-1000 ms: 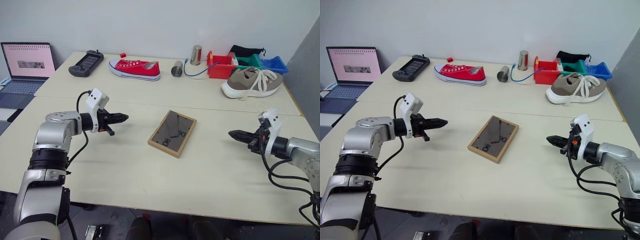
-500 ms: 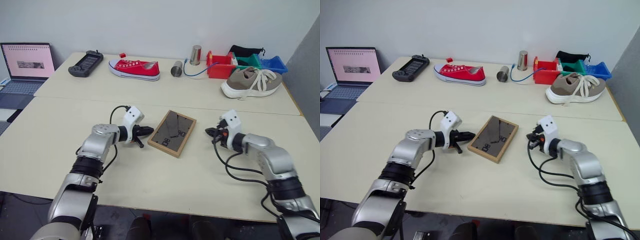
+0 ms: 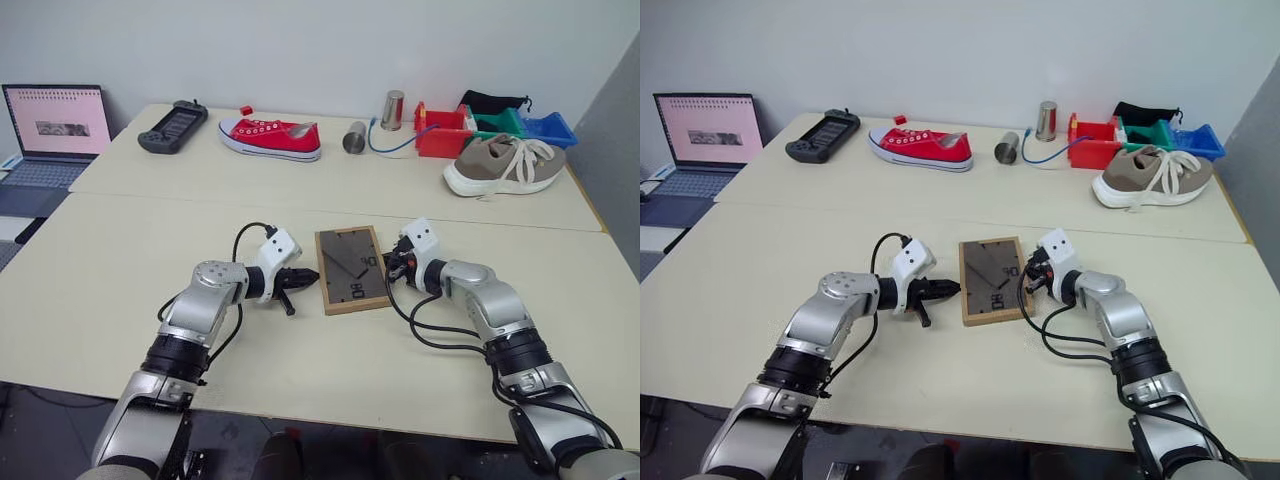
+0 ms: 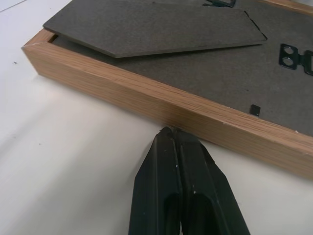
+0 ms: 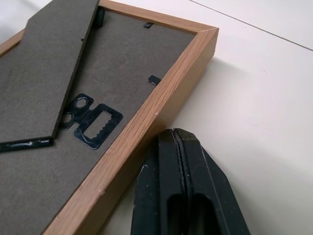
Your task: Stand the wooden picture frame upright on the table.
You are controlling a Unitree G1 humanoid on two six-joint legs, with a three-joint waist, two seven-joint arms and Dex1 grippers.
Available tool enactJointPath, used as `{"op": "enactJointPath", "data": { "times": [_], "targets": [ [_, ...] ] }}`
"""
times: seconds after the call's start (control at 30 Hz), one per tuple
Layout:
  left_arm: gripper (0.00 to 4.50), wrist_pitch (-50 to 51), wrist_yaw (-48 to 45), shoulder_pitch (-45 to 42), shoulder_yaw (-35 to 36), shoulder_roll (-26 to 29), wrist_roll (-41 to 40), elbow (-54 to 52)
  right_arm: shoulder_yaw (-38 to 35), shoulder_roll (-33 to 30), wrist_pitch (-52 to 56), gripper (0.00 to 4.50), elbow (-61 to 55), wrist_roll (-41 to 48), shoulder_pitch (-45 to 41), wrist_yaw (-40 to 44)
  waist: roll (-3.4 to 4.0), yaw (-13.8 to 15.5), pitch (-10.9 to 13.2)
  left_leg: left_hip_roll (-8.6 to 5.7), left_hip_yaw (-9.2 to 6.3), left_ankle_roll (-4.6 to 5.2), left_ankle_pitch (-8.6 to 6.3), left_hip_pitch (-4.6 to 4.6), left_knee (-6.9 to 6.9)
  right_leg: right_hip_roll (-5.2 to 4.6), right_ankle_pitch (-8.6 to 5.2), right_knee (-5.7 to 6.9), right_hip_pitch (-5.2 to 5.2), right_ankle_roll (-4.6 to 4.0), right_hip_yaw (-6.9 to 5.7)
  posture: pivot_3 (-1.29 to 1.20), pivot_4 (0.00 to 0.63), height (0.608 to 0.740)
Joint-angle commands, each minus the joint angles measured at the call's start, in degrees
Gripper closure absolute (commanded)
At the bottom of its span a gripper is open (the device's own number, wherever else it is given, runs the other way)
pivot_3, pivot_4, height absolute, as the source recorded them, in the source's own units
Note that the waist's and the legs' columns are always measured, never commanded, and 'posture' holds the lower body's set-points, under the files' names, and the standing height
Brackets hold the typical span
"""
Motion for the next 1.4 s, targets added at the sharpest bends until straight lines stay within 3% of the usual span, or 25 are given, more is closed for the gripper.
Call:
{"op": "enactJointPath", "data": {
  "times": [0.03, 0.23, 0.4, 0.7, 0.97, 1.2, 1.4],
  "targets": [
    [4.49, -0.4, 2.2, -0.2, 1.7, 1.3, 0.5, 0.4, -0.4, -1.2, -1.0, 4.50, -2.6, -0.4, 0.3, 1.9, 0.00, -0.1, 0.0, 0.00, 0.00, 0.00, 0.00, 0.00, 0.00, 0.00, 0.00, 0.00, 0.00, 0.00, 0.00, 0.00, 0.150, 0.740],
    [4.49, -1.3, 3.7, -2.3, 1.9, 1.4, 0.7, 2.7, 0.9, -5.5, 2.2, 4.50, -10.6, 0.2, 3.9, 6.1, 0.00, 0.0, 0.0, 0.00, 0.00, 0.00, 0.00, 0.01, 0.00, 0.00, 0.00, 0.01, 0.01, 0.00, 0.00, 0.00, 0.150, 0.740],
    [4.49, -2.4, 4.2, -3.9, 1.8, 0.9, 0.9, 4.8, 2.6, -4.3, 5.1, 4.50, -16.2, 2.5, 4.7, 9.0, 0.00, -0.4, 0.0, 0.02, -0.01, 0.01, 0.00, 0.03, 0.00, 0.03, 0.00, 0.01, 0.00, 0.00, 0.00, 0.00, 0.150, 0.740],
    [4.49, -0.2, -0.6, -1.6, 0.7, 4.5, -0.2, 0.8, 4.4, -0.4, 6.2, 4.50, -15.9, 1.1, 3.0, 8.8, 0.00, -0.8, 0.0, 0.04, -0.02, 0.00, 0.00, 0.03, 0.00, 0.04, 0.00, 0.04, 0.00, 0.00, -0.01, 0.00, 0.150, 0.740],
    [4.49, 1.3, -3.6, 2.6, 1.2, 9.1, -0.7, -4.1, 6.8, -1.2, 8.4, 4.50, -20.2, 2.2, 4.1, 12.4, 0.00, -1.3, 0.0, 0.04, -0.04, 0.00, 0.00, 0.04, -0.01, 0.04, 0.00, 0.04, 0.00, 0.00, -0.01, 0.00, 0.150, 0.740],
    [4.49, 2.2, -4.1, 2.7, 1.1, 9.8, -1.0, -5.0, 7.0, -1.6, 9.5, 4.50, -21.5, 2.0, 4.6, 13.2, 0.00, -1.4, 0.0, 0.04, -0.04, 0.01, 0.00, 0.04, -0.01, 0.04, -0.01, 0.04, 0.00, 0.01, -0.01, 0.00, 0.150, 0.740],
    [4.49, 1.6, -4.2, 2.4, 2.4, 11.8, -0.1, -2.7, 6.2, -5.4, 7.8, 4.50, -20.5, -0.2, 5.8, 13.6, 0.00, -1.3, 0.0, 0.03, -0.04, 0.01, 0.00, 0.04, -0.01, 0.04, 0.00, 0.04, 0.00, 0.01, -0.01, 0.00, 0.150, 0.740]
  ]
}}
